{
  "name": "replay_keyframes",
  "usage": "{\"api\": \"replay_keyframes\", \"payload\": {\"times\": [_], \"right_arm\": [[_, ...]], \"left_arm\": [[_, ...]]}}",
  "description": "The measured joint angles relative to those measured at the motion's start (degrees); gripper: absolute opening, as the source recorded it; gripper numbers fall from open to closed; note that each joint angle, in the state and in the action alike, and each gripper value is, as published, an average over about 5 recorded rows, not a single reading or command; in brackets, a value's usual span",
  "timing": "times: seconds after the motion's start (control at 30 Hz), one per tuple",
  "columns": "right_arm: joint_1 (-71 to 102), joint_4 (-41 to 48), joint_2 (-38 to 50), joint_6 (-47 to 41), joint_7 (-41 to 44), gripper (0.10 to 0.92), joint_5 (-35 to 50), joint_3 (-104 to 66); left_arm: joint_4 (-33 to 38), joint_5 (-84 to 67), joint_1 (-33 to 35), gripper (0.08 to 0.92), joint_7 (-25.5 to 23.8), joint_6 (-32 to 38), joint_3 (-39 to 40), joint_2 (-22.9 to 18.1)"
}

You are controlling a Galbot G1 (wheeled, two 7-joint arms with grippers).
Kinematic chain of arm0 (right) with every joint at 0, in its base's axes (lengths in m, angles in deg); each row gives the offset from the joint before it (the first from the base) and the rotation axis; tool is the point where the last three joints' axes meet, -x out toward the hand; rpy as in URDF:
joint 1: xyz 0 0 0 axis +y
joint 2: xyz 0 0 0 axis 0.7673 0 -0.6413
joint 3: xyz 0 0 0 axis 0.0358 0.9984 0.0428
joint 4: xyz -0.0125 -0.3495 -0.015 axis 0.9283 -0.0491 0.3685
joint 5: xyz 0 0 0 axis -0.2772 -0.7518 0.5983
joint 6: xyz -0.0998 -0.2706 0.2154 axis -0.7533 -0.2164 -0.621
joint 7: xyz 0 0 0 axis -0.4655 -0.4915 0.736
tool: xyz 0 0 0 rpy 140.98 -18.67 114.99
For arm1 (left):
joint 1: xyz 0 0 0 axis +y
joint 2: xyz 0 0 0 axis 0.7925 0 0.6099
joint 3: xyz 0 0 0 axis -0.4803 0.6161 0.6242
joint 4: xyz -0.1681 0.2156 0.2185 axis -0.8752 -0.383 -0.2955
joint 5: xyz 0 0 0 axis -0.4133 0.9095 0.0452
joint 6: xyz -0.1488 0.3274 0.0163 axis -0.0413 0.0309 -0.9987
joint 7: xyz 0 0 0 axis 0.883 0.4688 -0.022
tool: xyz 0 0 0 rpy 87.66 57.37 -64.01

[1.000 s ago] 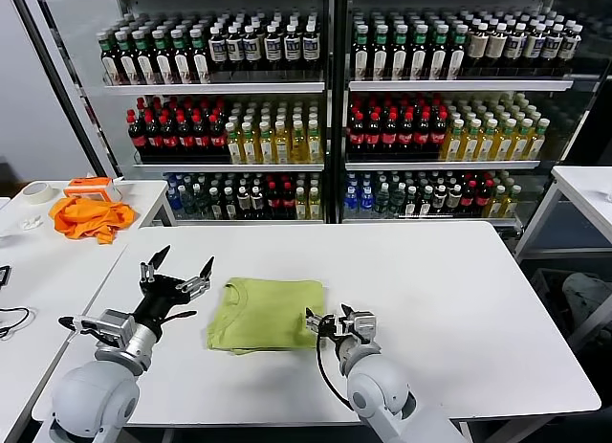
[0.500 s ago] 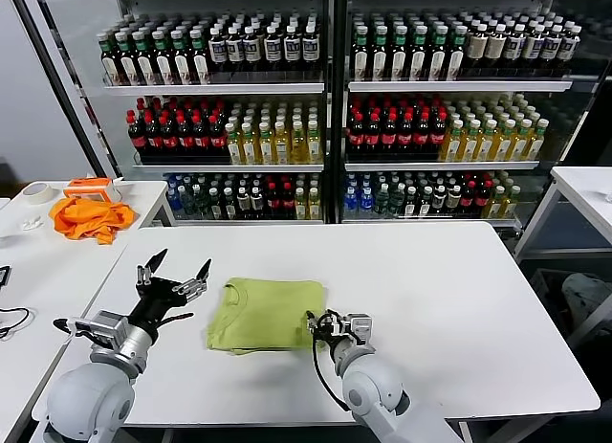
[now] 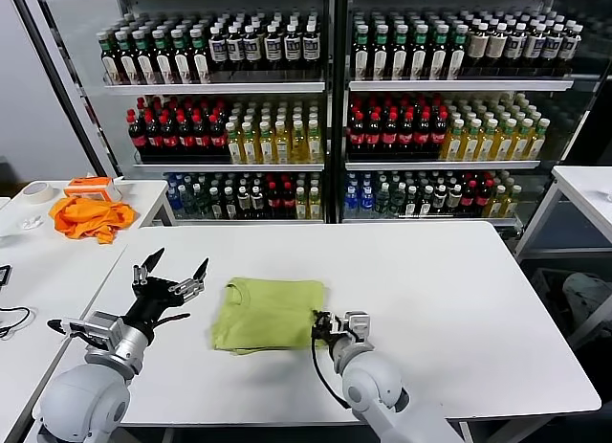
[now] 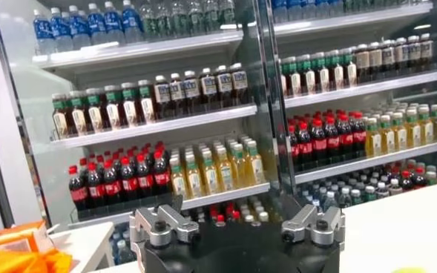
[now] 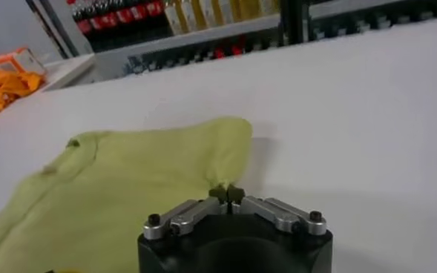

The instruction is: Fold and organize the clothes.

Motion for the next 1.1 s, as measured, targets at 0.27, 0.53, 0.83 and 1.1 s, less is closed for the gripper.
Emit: {"api": "replay_keyframes", "payload": {"times": [0.27, 0.53, 0.83, 1.1], "right_arm": [[2.8, -5.3, 5.1, -0.5, 2.5, 0.106, -0.2, -5.7], [8.7, -9.2, 12.9, -0.7, 9.8, 0.106, -0.3, -13.5], [12.2, -11.2, 17.1, -0.5, 16.1, 0.171, -2.9, -19.2], [15.5, -15.3, 18.0, 0.3, 17.0, 0.387, -5.2, -24.6]], "left_arm": [[-0.4, 0.1, -0.7, 0.823, 0.2, 0.1, 0.6, 0.4], [-1.6, 0.7, -1.9, 0.823, 0.1, 0.2, 1.9, 0.3], [-3.8, 2.3, -3.0, 0.822, -0.6, 1.4, 2.9, 0.2], [-5.4, 3.8, -3.1, 0.823, -1.4, 2.8, 3.7, -0.6]]}}
